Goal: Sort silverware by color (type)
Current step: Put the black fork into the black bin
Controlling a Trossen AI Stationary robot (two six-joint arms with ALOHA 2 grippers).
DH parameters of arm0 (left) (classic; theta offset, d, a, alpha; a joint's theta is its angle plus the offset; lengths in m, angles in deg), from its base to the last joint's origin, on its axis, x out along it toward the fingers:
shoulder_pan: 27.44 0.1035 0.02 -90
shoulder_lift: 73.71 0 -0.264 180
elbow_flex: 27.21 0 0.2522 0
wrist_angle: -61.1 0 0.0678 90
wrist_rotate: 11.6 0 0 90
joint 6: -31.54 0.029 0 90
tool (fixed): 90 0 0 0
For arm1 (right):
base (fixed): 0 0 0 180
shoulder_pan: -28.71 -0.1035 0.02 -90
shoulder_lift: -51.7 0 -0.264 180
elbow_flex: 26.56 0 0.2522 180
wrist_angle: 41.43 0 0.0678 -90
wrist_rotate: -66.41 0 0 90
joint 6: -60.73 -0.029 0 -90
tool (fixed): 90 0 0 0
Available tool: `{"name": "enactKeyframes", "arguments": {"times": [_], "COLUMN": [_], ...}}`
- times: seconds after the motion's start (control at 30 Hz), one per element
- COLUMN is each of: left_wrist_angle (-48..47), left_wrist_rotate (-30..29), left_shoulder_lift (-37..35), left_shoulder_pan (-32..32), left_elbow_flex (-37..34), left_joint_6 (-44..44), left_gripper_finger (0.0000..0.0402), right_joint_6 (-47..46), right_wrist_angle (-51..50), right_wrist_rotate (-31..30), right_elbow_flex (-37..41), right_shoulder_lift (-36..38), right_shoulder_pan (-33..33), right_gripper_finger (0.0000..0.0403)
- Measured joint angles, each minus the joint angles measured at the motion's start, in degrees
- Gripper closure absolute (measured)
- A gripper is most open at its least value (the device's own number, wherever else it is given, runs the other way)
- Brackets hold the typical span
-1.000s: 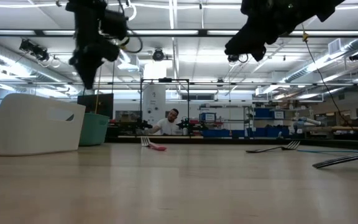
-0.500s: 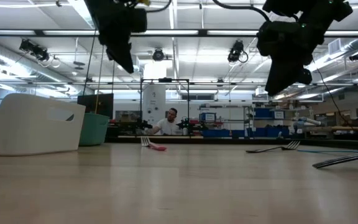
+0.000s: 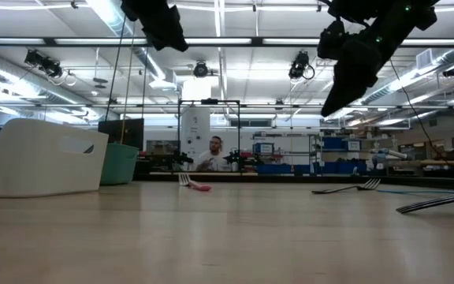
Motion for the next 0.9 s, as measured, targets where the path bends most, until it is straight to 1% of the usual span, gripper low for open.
{"name": "enactKeyframes", "arguments": {"times": [0.13,0.23,0.43,0.57,0.7,0.9], "left_wrist_angle": [1.7,1.9,2.0,2.0,2.5,4.4], "left_wrist_rotate": [-0.1,0.0,-0.2,-0.2,-0.2,-0.2], "left_shoulder_lift": [0.0,0.0,0.0,0.0,0.0,0.1], "left_shoulder_pan": [-1.2,-1.4,-1.3,-1.3,-1.3,-1.3], "left_elbow_flex": [0.0,0.0,0.0,0.0,0.0,0.0], "left_joint_6": [0.0,0.0,0.1,0.6,0.7,0.6], "left_gripper_finger": [0.0301,0.0301,0.0301,0.0301,0.0301,0.0301], "right_joint_6": [2.7,7.2,15.5,17.3,17.7,20.7], "right_wrist_angle": [1.9,1.7,1.6,1.7,2.2,8.2], "right_wrist_rotate": [-0.3,1.2,2.5,2.1,1.1,1.2], "right_elbow_flex": [0.0,0.3,3.2,5.6,6.4,8.8], "right_shoulder_lift": [0.0,0.0,0.0,-0.1,-0.1,-0.1], "right_shoulder_pan": [1.3,1.7,1.8,1.8,2.0,2.1], "right_gripper_finger": [0.03,0.03,0.03,0.03,0.03,0.03]}}
